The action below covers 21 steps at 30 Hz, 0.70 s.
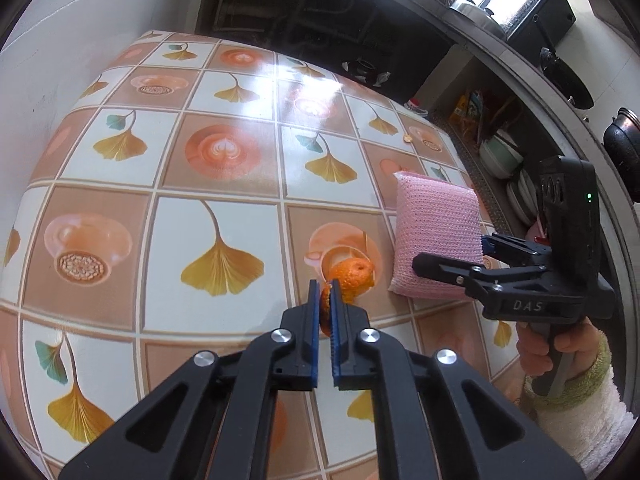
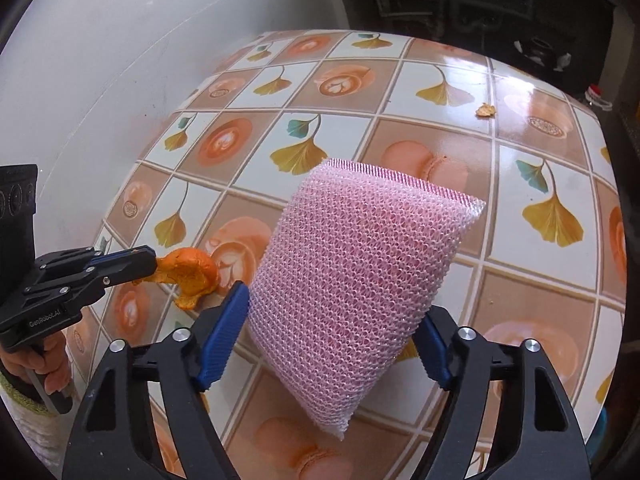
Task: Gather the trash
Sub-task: 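Lift the peel and scrubber and carry them over the blue wastebasket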
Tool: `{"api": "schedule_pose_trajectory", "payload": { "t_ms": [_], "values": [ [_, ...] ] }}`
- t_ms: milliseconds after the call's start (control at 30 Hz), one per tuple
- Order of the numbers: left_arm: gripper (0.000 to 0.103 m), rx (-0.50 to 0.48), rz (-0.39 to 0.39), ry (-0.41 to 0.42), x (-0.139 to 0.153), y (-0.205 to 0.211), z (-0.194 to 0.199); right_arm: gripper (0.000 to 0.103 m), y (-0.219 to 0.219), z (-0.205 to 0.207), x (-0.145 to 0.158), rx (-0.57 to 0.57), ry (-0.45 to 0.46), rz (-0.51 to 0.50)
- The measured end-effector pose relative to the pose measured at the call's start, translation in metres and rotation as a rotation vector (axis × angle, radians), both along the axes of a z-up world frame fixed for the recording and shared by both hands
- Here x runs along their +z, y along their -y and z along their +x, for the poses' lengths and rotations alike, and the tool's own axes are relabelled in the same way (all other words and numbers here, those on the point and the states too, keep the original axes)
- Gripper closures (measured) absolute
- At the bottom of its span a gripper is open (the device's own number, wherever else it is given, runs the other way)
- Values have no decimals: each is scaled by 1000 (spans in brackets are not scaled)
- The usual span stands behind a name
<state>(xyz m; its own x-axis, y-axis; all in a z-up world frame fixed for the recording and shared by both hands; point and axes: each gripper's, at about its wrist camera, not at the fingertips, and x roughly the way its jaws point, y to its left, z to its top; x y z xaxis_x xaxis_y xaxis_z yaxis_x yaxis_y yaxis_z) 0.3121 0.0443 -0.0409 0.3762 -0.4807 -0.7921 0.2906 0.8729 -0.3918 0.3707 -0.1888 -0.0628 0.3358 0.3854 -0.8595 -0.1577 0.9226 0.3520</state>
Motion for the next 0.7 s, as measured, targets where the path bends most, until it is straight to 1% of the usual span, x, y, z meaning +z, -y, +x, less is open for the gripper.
{"api": "schedule_pose_trajectory", "payload": {
  "t_ms": [133, 200, 233, 333, 400, 567, 700],
  "values": [
    [100, 10, -44, -16, 2, -5, -11, 45, 7, -13, 8, -32, 7, 19],
    [100, 9, -67, -21, 5, -6, -17, 53, 12, -22, 13, -57, 12, 36],
    [100, 9, -80, -24, 6, -5, -20, 58, 16, -28, 15, -72, 14, 49],
    [100, 4, -122, -35, 10, -4, -26, 64, 30, -41, 21, -129, 10, 96],
    [100, 0, -152, -47, 11, -2, -30, 69, 43, -53, 23, -175, 4, 146],
    [100, -9, -209, -89, 14, 8, -36, 71, 77, -84, 34, -267, 15, 237],
    [100, -25, -242, -105, 22, 21, -43, 71, 114, -120, 51, -340, 55, 262]
  ]
}}
